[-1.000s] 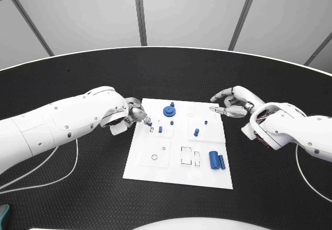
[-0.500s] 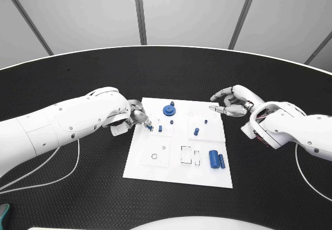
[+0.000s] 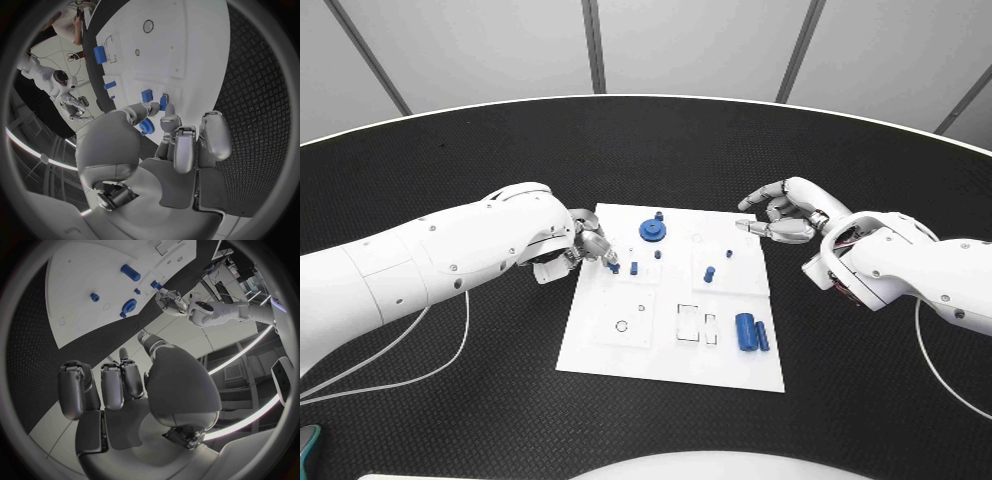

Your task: Assemble the parts on the task board

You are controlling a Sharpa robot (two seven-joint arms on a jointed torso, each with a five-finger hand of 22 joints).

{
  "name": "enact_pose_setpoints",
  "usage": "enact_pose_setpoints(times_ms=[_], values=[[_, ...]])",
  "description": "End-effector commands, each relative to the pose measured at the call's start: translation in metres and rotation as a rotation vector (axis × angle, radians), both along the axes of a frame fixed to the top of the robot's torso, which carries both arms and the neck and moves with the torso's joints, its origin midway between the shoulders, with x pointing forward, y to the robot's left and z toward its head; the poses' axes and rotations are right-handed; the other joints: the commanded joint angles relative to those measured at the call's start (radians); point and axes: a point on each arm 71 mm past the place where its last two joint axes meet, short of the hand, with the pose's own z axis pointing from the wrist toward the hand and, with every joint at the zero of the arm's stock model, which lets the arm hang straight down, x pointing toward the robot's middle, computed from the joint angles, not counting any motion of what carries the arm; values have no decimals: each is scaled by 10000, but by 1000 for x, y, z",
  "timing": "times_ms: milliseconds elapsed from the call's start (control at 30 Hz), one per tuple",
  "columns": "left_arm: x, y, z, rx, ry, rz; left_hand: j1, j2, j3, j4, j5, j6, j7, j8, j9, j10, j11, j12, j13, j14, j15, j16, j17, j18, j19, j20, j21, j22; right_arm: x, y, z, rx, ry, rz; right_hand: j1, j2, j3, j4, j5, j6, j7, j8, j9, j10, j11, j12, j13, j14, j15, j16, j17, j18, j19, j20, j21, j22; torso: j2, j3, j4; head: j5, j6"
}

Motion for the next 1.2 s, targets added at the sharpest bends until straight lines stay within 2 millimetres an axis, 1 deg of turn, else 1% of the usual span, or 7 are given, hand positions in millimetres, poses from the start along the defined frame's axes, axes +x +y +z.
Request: enact_pose_setpoints(times_ms=[33,600,1200], values=[[1,0,-1,38,0,11,79,64,1262,-1318,26,92,-22,38,12,131,-78,42,10,1024,-76,62,2635,-74,2,-63,13,-9,0,0,0,-1,1,-2,-53,-54,47,8,49,74,-4,67,-16,65,-21,45,789,619,-91,-41,722,154,504,-46,-39,1662,2,2,4,-21,-13],[1,-1,-3,225,183,-189,77,58,1256,-1321,53,98,-25,40,14,127,-80,36,-5,1024,-78,62,2635,-75,3,-65,14,-8,0,0,0,-8,7,16,-53,-54,47,8,49,74,-4,67,-16,65,-21,45,789,619,-91,-41,722,154,504,-46,-39,1662,-4,-9,10,-18,-51],[2,-2,-4,262,243,-254,77,49,1248,-1326,67,101,-27,41,15,118,-83,25,-30,1024,-80,62,2635,-76,6,-67,18,-3,1,1,0,-6,15,33,-53,-54,47,8,49,74,-4,67,-16,65,-21,45,789,619,-91,-41,722,154,504,-46,-39,1662,7,-2,5,-33,-69]])
